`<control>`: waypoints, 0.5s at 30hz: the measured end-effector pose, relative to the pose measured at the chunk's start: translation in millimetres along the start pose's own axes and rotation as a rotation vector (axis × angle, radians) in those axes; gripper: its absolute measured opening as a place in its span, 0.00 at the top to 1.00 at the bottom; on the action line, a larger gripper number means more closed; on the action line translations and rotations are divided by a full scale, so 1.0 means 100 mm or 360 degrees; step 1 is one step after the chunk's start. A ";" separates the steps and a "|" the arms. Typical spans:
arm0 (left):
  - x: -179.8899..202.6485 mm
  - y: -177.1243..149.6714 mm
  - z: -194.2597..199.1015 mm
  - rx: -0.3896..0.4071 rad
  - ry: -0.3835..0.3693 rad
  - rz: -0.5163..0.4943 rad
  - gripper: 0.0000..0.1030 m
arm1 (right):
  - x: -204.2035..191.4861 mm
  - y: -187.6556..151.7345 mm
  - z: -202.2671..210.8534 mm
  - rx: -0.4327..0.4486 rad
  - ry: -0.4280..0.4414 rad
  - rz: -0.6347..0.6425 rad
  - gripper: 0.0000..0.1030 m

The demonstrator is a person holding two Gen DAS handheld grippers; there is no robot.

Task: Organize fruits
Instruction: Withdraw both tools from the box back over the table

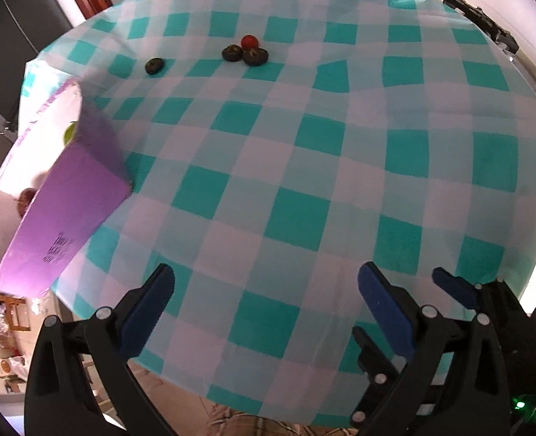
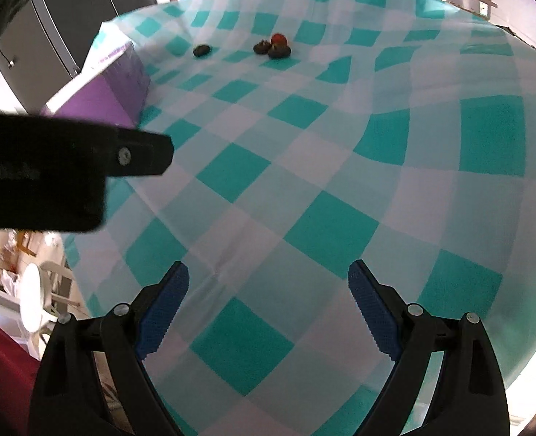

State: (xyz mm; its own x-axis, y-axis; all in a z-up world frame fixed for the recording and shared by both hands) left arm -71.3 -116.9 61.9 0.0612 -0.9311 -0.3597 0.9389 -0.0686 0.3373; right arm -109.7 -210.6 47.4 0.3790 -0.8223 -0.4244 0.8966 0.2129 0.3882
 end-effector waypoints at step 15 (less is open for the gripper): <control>-1.68 1.79 -0.98 0.0046 -0.0094 0.0434 0.02 | 0.06 1.62 -0.65 0.0226 -0.0268 -0.0107 0.16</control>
State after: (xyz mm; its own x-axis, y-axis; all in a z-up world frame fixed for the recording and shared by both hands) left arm 119.3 62.3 97.4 0.2898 -0.9357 -0.2010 0.8802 0.1781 0.4399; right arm 53.1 -146.4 54.6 0.2654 -0.9111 -0.3155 0.8729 0.0881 0.4799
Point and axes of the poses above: each gripper's, at about its wrist camera, not at the fingertips, and z roughly against the way its jaws point, x to its right, y to its top, the point moved 5 cm from there along -z, roughly the way its jaws point, and after that the axes turned 15 degrees about y, right-handed, at the moved point
